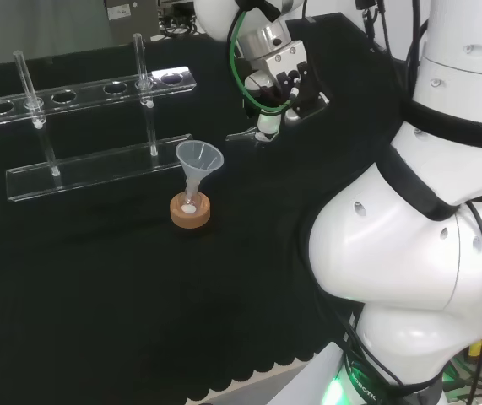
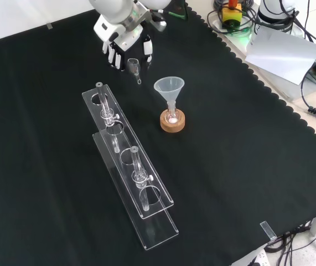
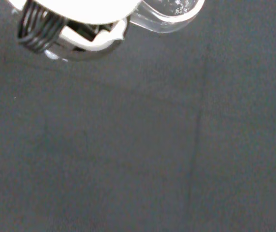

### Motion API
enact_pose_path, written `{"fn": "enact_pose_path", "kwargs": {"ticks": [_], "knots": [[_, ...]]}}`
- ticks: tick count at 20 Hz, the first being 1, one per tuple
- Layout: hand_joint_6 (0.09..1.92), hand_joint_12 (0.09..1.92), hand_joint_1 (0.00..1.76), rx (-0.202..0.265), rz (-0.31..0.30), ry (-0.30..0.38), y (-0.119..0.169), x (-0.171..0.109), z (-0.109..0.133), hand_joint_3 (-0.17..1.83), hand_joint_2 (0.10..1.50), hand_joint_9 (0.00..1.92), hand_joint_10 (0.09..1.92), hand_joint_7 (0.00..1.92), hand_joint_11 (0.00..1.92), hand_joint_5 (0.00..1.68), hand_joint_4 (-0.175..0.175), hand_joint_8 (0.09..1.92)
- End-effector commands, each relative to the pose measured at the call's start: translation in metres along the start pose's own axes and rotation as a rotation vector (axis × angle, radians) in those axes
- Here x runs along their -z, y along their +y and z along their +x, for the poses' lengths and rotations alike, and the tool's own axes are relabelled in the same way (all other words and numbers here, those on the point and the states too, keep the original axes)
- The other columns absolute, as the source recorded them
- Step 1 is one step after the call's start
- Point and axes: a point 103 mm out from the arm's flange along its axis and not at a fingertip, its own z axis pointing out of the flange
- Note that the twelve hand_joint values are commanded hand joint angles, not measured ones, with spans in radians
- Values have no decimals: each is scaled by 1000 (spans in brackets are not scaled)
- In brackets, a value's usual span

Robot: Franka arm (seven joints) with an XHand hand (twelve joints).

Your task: Put the weighing funnel back on the table.

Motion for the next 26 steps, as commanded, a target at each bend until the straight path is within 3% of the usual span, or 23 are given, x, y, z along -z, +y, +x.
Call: {"fn": "enact_pose_path", "kwargs": {"ticks": [1, 17, 26], "knots": [[1115, 1214, 1069, 10, -8, 5, 23, -9, 1, 865, 655, 1027, 408, 728, 725, 1075, 175, 649], [1116, 1213, 1069, 47, -8, 53, 54, -50, 18, 862, 658, 1035, 412, 736, 737, 1073, 175, 653], [1117, 1209, 1068, 67, -23, 59, 66, -59, 28, 861, 659, 1043, 415, 742, 747, 1072, 175, 656]]}}
